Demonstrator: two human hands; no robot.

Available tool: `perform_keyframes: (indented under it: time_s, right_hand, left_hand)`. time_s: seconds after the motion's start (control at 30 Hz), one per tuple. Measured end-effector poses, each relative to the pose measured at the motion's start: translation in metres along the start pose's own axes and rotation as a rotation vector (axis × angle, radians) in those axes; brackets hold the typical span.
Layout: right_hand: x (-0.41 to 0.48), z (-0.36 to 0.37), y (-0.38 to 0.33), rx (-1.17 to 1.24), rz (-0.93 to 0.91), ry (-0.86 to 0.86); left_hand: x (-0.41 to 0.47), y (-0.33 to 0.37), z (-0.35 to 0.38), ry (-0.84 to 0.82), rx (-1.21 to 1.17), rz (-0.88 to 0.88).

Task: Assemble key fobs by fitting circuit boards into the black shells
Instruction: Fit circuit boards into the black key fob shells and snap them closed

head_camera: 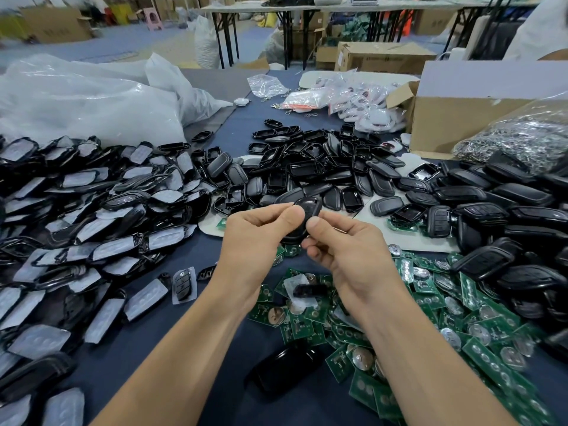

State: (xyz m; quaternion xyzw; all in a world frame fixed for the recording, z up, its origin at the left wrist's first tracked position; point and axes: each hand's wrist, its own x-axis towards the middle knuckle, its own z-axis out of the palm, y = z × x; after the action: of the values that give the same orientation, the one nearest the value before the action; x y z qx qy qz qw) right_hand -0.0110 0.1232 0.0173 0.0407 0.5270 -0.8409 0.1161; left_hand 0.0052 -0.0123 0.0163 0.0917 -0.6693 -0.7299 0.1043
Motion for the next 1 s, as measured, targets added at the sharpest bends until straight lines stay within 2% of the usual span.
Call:
perform_keyframes:
  time_s: [0.33,0.6,0.63,0.73,0.77,0.8,0.93,1.0]
  right_hand:
    - [-0.002,-0.002,0.0,-0.171,-0.069,-0.096]
    - [0.002,-0.016,-0.018,-0.349,-0.04,-0.045]
    - [0.003,-0.023,-0.025,-0.247,-0.021,-0.022]
    - [0.002,-0.054,-0.053,0.432,-0.064,0.045]
    - [0.001,-0.063,-0.06,0.539,-0.114,0.056]
    - [0.001,-0.068,-0.062,0.54,-0.138,0.065]
    - [0.009,-0.056,-0.044,0.094,-0.057,0.227]
    - [0.018,-0.051,-0.038,-0.163,-0.104,0.314]
  left_hand:
    - [-0.003,0.0,0.001,0.064,-0.039,0.089]
    - [-0.004,0.0,0.006,0.023,0.006,0.023]
    - [-0.004,0.0,0.005,0.029,-0.001,0.015]
    - [-0.001,-0.002,0.0,0.102,0.044,0.01]
    - [-0.001,-0.002,-0.001,0.122,0.052,0.007]
    - [0.0,-0.002,-0.002,0.137,0.057,0.002]
    - [0.004,-0.001,-0.005,0.203,0.055,-0.013]
    - [0.006,-0.001,-0.008,0.241,0.061,-0.015]
